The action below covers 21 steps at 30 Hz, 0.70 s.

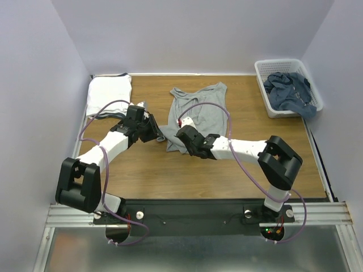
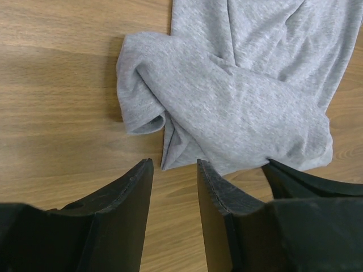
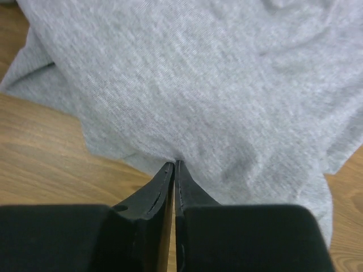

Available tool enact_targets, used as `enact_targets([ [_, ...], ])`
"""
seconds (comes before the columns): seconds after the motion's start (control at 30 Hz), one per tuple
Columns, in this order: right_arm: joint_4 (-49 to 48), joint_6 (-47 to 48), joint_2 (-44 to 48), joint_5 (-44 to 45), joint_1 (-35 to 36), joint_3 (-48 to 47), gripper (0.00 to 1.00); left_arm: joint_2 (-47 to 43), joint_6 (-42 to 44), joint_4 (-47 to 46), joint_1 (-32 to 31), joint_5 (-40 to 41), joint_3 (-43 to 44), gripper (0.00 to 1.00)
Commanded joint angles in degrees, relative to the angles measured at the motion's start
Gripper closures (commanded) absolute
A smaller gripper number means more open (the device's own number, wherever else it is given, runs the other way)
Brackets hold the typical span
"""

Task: Fold and stack the tank tops
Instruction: Flatten the tank top out

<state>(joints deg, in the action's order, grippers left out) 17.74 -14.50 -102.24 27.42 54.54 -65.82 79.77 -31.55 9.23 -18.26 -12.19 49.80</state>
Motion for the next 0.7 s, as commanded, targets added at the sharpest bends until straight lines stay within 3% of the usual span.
enact_targets([
  [0.0, -2.6, 0.0, 3.4, 3.8, -1.4, -3.0, 0.92, -2.4, -1.1, -3.5, -0.1, -1.3, -1.8, 0.52],
  [0.13, -1.7, 0.2, 4.3, 3.4, -3.6, -3.7, 0.99, -2.4, -1.3, -4.6, -0.3, -1.4, -3.4, 0.52],
  [0.37, -0.4, -1.4, 5.5, 4.0, -9.0, -5.9, 1.00, -1.1, -1.8, -7.3, -0.8, -0.6, -5.0, 0.50],
  [0.67, 0.5, -2.3, 1.3, 3.7, -19.8, -17.3, 1.00, 5.2, -2.4, -8.9, -1.0, 4.8, -0.2, 0.49],
])
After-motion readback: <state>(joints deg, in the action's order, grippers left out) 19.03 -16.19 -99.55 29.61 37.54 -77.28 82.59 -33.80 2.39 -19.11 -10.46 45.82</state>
